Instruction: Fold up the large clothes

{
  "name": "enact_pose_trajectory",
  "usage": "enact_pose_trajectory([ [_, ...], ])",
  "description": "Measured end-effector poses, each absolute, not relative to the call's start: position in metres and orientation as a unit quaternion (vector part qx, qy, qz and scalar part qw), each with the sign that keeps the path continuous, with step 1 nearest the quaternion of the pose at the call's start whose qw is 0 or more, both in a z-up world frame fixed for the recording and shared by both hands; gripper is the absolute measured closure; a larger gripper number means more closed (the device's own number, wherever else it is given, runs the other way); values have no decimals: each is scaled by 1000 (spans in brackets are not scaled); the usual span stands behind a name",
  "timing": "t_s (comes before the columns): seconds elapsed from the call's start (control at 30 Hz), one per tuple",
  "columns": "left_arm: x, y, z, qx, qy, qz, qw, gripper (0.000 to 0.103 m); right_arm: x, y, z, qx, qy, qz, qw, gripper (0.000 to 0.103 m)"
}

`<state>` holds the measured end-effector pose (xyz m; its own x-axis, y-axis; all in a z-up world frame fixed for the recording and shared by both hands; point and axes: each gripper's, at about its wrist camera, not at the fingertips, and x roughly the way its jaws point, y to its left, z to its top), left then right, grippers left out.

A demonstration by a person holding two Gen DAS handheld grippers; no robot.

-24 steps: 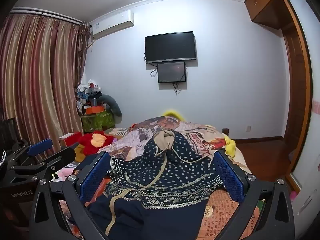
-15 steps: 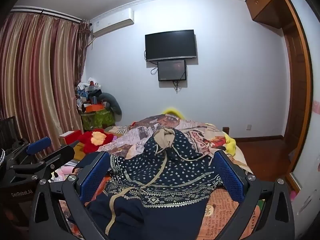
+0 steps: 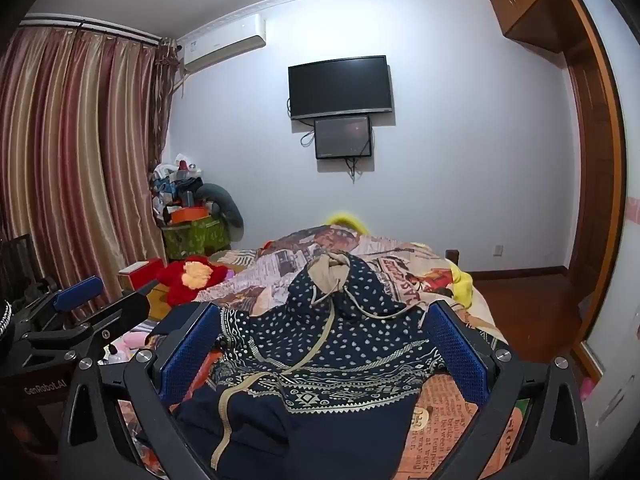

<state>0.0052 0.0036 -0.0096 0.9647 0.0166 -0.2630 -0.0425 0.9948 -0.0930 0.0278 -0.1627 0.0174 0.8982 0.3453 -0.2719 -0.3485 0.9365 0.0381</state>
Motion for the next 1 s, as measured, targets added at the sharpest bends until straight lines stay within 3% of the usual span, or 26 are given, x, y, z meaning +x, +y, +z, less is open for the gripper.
enact_pose_trajectory([
  [1.0,8,4,-15,-53,133,15,990,0,28,-162,16,-3,142,179,974,0],
])
